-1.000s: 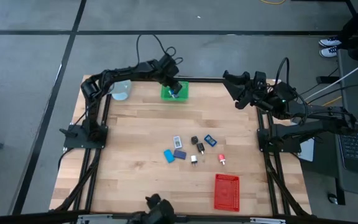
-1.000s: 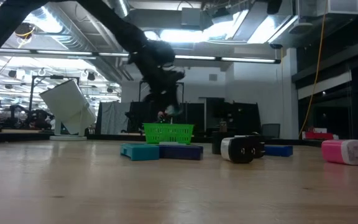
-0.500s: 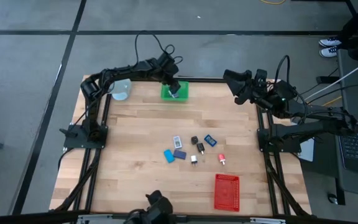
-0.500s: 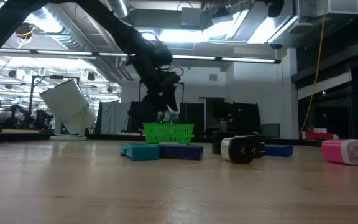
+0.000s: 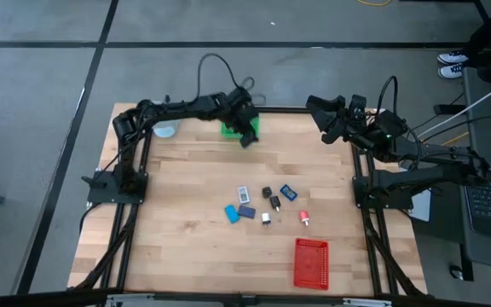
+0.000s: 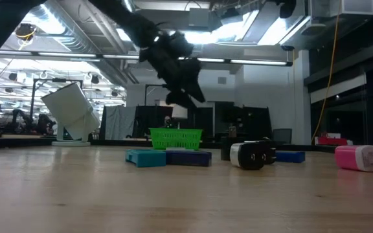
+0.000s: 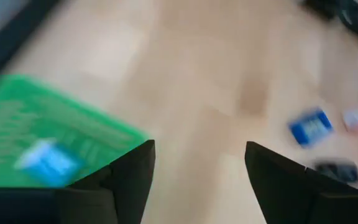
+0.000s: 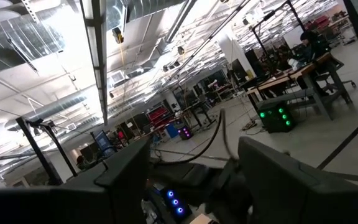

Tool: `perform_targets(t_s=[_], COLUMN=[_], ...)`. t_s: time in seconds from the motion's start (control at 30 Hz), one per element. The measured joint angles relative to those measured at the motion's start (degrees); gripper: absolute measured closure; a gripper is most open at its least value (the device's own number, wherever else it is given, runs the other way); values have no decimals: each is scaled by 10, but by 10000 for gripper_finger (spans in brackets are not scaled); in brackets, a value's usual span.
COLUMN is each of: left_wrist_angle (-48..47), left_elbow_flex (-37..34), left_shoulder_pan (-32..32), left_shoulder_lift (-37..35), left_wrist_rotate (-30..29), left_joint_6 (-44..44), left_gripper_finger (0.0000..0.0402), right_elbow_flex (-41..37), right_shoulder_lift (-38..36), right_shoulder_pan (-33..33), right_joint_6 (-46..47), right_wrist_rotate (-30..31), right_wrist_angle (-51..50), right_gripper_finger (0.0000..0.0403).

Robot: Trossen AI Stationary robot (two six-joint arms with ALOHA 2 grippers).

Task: Pick & Place Office items
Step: Put the white charger adapter into the green bin

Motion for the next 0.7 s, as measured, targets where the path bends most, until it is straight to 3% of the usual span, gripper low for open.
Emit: perform_targets(t_s=[0.2, 0.5, 0.7], left_wrist_angle=[-35, -26, -31], left_elbow_flex=[0, 1, 1], left_shoulder_pan=[-105, -221, -244], left_shoulder_lift=[-4, 10, 14], left_wrist_rotate=[-18, -144, -129], left_joint_6=[61, 131, 105], left_gripper_finger=[164, 145, 121], right_elbow_flex=[0, 0, 0], right_shoulder_lift=[0, 0, 0], right_shoulder_pan=[0, 0, 0], right_joint_6=[0, 5, 16], right_wrist_rotate=[-16, -67, -87], right_wrist_angle=[-1, -4, -6], right_gripper_finger=[152, 152, 152])
